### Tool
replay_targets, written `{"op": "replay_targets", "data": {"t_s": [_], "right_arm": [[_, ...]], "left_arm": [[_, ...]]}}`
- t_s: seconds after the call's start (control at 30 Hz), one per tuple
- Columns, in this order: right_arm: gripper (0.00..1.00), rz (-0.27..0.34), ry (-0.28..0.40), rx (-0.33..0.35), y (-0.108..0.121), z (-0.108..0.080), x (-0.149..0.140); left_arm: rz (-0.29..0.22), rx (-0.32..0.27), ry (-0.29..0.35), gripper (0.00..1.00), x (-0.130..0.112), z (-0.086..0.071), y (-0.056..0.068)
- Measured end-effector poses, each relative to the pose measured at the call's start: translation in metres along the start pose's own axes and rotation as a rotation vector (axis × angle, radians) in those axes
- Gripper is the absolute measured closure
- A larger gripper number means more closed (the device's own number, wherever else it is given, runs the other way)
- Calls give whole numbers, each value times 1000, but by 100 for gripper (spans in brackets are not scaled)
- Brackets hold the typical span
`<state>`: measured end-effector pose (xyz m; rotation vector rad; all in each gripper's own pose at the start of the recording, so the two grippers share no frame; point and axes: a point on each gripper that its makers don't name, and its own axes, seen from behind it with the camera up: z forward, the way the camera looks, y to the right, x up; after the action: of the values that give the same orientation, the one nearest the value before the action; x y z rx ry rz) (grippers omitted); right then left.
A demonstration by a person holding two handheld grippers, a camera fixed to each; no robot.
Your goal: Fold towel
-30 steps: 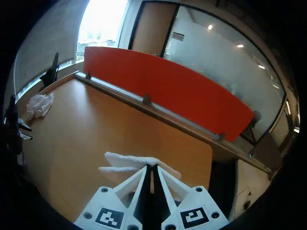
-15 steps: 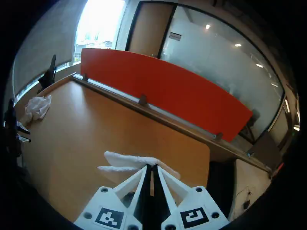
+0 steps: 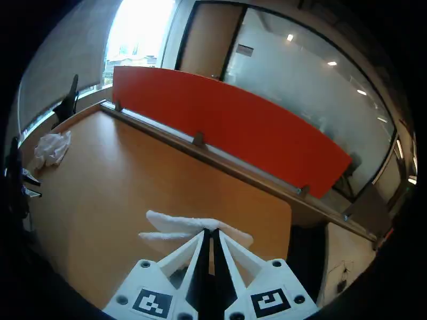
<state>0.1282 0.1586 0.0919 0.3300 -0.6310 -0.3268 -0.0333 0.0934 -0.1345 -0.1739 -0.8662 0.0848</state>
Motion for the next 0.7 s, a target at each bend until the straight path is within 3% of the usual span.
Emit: {"op": "replay_targets", "data": {"t_s": [0.3, 0.7], "right_arm": [[96, 11, -16, 4, -4, -7, -15], [96, 52, -49, -17, -2, -33, -58]], "left_arm": [[10, -5, 0, 29, 2, 1, 3], [30, -23, 7, 29, 8, 0, 12]]}}
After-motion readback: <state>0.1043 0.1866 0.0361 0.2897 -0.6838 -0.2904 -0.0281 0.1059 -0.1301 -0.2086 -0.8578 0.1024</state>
